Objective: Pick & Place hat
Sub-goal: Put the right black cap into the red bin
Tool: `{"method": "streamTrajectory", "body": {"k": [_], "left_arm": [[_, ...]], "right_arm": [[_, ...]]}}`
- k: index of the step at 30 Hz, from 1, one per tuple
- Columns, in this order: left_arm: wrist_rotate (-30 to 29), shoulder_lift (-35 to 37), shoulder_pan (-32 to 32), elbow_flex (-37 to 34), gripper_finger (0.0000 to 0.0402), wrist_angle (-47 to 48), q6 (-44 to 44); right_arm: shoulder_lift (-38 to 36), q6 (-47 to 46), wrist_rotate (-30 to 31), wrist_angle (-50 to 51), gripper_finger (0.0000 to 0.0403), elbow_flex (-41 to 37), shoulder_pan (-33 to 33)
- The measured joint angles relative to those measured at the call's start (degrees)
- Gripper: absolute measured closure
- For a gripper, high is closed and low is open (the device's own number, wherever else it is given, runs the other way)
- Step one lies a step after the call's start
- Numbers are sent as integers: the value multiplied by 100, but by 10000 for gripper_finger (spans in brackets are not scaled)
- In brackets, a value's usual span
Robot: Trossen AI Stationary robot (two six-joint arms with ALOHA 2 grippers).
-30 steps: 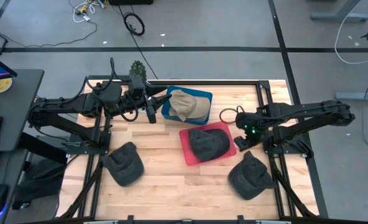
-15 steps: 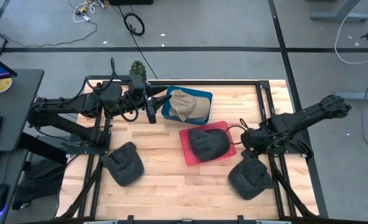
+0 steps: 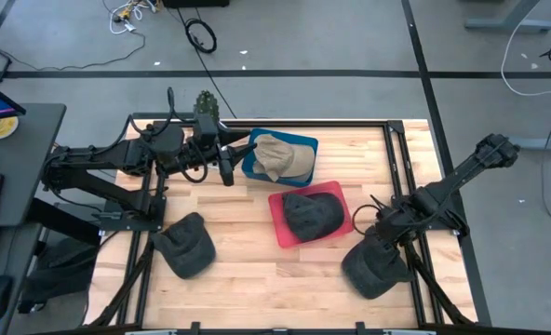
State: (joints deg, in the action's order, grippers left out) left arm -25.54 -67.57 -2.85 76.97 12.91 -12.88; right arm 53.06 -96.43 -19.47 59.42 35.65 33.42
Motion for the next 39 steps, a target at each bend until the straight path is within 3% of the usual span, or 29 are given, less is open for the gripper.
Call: {"method": "streamTrajectory", "body": {"k": [10, 15, 24, 30, 39], "left_arm": [[-3, 0, 2, 0, 212, -17, -7], [-9, 0, 4, 0, 212, -92, -114], [-19, 0, 4, 0, 212, -247, -151], [-24, 0, 5, 0, 212, -249, -152], [-26, 0, 4, 0, 212, -254, -151]], "right_arm": [[-214, -705, 451, -975, 137, -879, 369], [-203, -1061, 774, -1070, 137, -922, 479], [-155, -1697, 758, -1286, 151, -923, 524], [228, -1715, 721, -1834, 214, -923, 524], [844, -1680, 713, -2539, 362, -924, 521]]}}
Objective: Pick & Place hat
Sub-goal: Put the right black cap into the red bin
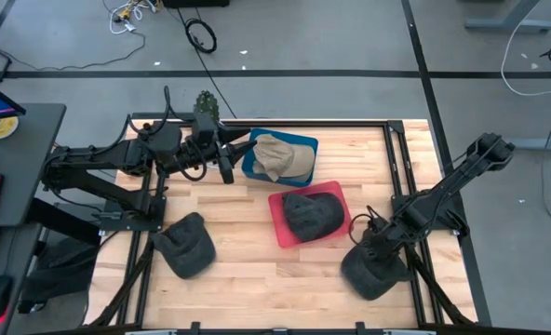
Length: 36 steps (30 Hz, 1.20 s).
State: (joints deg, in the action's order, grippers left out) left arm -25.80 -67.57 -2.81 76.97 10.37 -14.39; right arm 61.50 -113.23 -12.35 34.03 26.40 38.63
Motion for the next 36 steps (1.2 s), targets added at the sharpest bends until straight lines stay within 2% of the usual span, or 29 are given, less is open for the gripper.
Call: {"method": "streamTrajectory", "body": {"k": [3, 8, 14, 17, 20, 24, 27, 31, 36], "left_arm": [[1, 0, 0, 0, 212, 0, 0], [2, 0, 0, 0, 212, 4, 0], [2, 0, 0, 0, 212, 20, 2], [2, 0, 0, 0, 212, 24, 7], [2, 0, 0, 0, 212, 46, 7], [2, 0, 0, 0, 212, 63, 7], [2, 0, 0, 0, 212, 65, 10], [2, 0, 0, 0, 212, 66, 11], [2, 0, 0, 0, 212, 76, 13]], "right_arm": [[14, 53, 148, -30, 396, 1, 4], [-52, 37, 352, 14, 400, 85, 19], [-86, 297, 630, 469, 401, 677, 22], [-86, 514, 599, 470, 400, 854, 23], [-83, 566, 240, 394, 388, 862, 22], [-83, 575, -53, 438, 346, 862, 22], [-83, 572, -20, 496, 299, 862, 22], [-83, 504, 231, 707, 218, 862, 22], [-58, -317, 246, 1369, 114, 862, 26]]}}
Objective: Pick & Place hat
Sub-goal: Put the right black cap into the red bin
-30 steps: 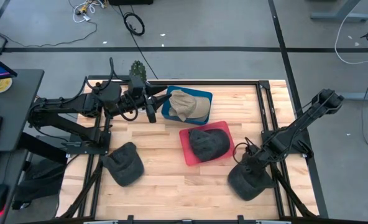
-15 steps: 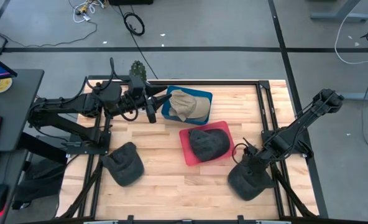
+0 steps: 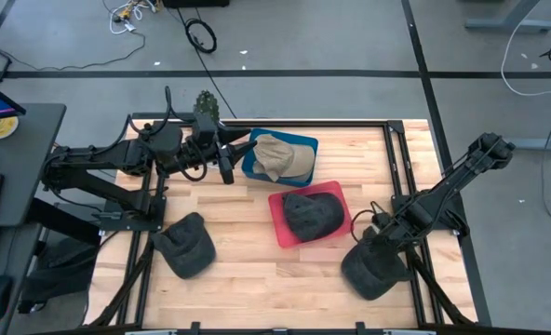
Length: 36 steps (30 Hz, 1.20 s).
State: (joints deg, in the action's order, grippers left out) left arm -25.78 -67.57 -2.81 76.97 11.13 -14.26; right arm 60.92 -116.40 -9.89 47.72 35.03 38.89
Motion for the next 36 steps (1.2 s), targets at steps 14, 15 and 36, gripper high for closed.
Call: {"method": "streamTrajectory", "body": {"k": [14, 15, 36], "left_arm": [[2, 0, -2, 0, 212, 40, 205], [2, 0, -2, 0, 212, 40, 205], [63, 2, -2, 0, 212, 82, 337]], "right_arm": [[683, -1386, 166, 444, 95, 0, 369], [709, -1516, 242, 443, 100, 0, 414], [1530, -1812, 245, -1407, 160, -616, 597]]}}
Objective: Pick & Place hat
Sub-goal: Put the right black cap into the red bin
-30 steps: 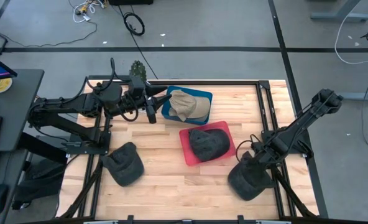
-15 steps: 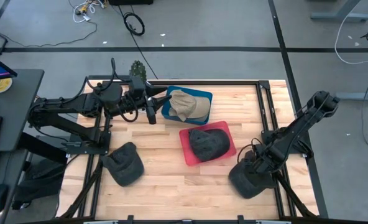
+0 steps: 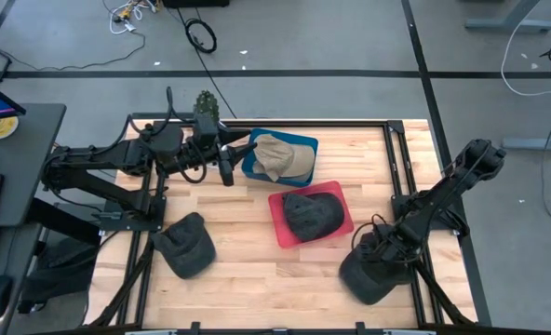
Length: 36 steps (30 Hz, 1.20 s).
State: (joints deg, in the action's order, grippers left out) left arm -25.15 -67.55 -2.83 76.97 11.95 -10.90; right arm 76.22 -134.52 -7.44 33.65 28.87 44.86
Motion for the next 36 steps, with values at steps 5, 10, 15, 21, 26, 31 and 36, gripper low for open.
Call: {"method": "streamTrajectory", "body": {"k": [5, 10, 15, 21, 26, 31, 36], "left_arm": [[0, 0, 2, 0, 212, -3, -2], [-1, 0, 2, 0, 212, -3, 5], [-2, 0, 39, 0, 212, -3, 13], [-4, 0, 41, 0, 212, -3, 15], [0, 0, 41, 0, 212, 4, 13], [0, 0, 41, 0, 212, 6, 13], [-2, 0, 41, 0, 212, 6, -7]], "right_arm": [[-2, 144, -2, 117, 318, -16, 9], [-22, 446, 121, 69, 386, -17, 7], [-312, 721, 778, 347, 399, 148, -13], [-823, 832, 1094, 1344, 402, 863, -9], [-1095, 1131, 1155, 2556, 402, 1645, -7], [-1305, 1270, 1585, 3584, 403, 2362, -7], [-1476, 1549, 2193, 4102, 403, 2886, -65]]}}
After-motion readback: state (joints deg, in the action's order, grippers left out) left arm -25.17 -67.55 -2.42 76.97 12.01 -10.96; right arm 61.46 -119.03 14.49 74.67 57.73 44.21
